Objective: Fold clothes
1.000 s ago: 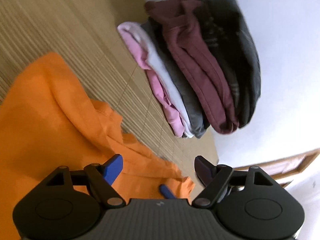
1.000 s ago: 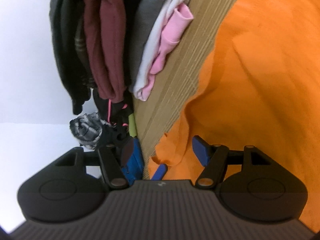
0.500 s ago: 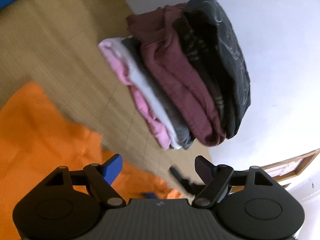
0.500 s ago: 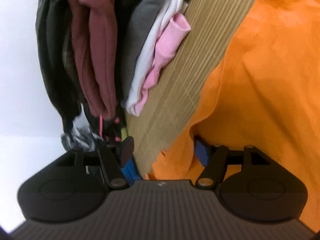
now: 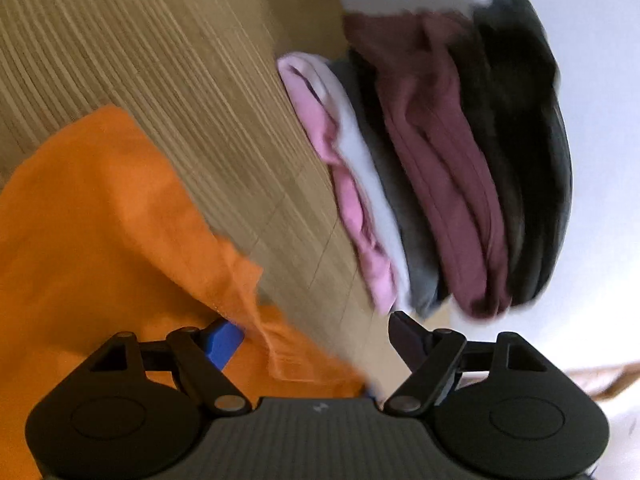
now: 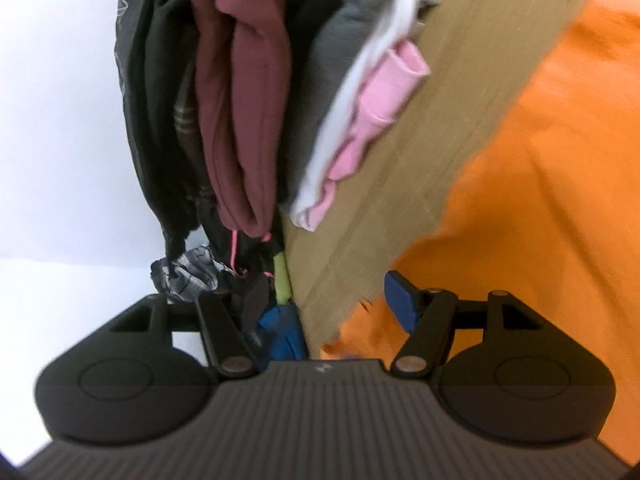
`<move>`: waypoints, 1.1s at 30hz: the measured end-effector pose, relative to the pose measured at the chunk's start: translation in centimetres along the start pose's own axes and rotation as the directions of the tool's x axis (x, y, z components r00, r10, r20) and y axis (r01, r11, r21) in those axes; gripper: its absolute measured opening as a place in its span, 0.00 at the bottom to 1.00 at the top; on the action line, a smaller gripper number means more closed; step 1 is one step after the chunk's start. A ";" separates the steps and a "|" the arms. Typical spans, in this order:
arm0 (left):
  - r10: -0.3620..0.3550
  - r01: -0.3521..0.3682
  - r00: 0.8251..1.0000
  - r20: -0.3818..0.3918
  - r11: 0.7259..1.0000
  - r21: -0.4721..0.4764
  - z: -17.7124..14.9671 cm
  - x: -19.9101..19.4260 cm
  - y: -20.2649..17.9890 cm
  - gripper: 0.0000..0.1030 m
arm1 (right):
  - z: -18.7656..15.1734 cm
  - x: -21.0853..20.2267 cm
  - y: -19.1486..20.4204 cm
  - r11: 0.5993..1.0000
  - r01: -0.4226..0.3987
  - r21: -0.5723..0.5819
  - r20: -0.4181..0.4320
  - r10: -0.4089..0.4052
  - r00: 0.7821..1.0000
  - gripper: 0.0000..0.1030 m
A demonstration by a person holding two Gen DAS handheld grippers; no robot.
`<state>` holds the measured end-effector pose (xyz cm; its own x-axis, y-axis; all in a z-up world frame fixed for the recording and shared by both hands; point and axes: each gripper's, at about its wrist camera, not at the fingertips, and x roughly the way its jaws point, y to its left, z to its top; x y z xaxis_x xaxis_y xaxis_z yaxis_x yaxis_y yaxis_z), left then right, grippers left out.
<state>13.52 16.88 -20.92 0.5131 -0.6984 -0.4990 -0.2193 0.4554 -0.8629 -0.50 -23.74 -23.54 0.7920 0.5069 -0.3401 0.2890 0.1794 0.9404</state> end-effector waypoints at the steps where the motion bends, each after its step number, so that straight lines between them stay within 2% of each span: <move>1: -0.031 0.031 0.999 0.021 0.999 0.009 0.3 -0.2 -0.5 0.79 | -0.2 -0.5 -0.4 1.000 0.003 0.004 -0.001 -0.003 1.000 0.65; 3: -0.061 0.056 0.996 0.058 0.995 0.080 0.6 -0.5 -1.6 0.80 | -0.5 -1.2 -1.4 1.000 0.012 0.016 0.003 -0.012 1.000 0.65; 5: -0.036 0.030 0.997 0.063 0.994 0.101 1.0 -0.7 -2.2 0.80 | -0.4 -1.7 -2.4 0.998 0.028 0.048 0.007 -0.029 1.000 0.65; 7: -0.035 0.031 0.998 0.048 0.997 0.077 1.0 -0.9 -2.1 0.80 | -0.2 -1.8 -2.9 0.996 0.021 0.082 0.010 -0.022 1.000 0.65; 11: -0.037 0.033 0.998 0.050 0.996 0.083 -0.4 -1.5 -1.6 0.80 | 0.3 -0.9 -2.8 0.998 0.014 0.069 0.000 -0.014 1.000 0.65; 15: -0.006 0.007 1.000 -0.011 0.998 0.063 -1.6 -0.5 -0.6 0.80 | 1.3 1.8 -2.1 0.996 -0.016 0.090 -0.038 0.019 0.999 0.65; 19: 0.009 -0.007 0.999 -0.040 0.999 0.046 -2.2 0.0 0.4 0.80 | 2.5 2.9 -2.0 0.993 -0.017 0.117 -0.019 0.019 1.000 0.64; 23: 0.027 -0.024 0.999 -0.041 0.997 0.078 -2.4 0.0 0.3 0.80 | 3.7 3.9 -1.8 0.990 -0.019 0.142 0.000 0.019 1.000 0.65; 26: 0.005 -0.002 1.000 -0.027 0.995 0.100 -2.3 0.0 -0.1 0.80 | 3.5 2.9 -0.9 0.995 -0.038 0.091 0.014 0.037 0.999 0.65; 31: -0.018 0.021 0.999 -0.039 0.998 0.055 -1.7 1.7 0.1 0.81 | 2.9 2.6 -2.3 0.983 -0.061 0.174 -0.019 0.065 0.998 0.65; 33: -0.014 0.016 0.998 -0.056 0.999 0.039 -1.1 2.8 0.3 0.81 | 3.5 1.8 -3.5 0.976 -0.052 0.210 0.017 0.050 0.999 0.62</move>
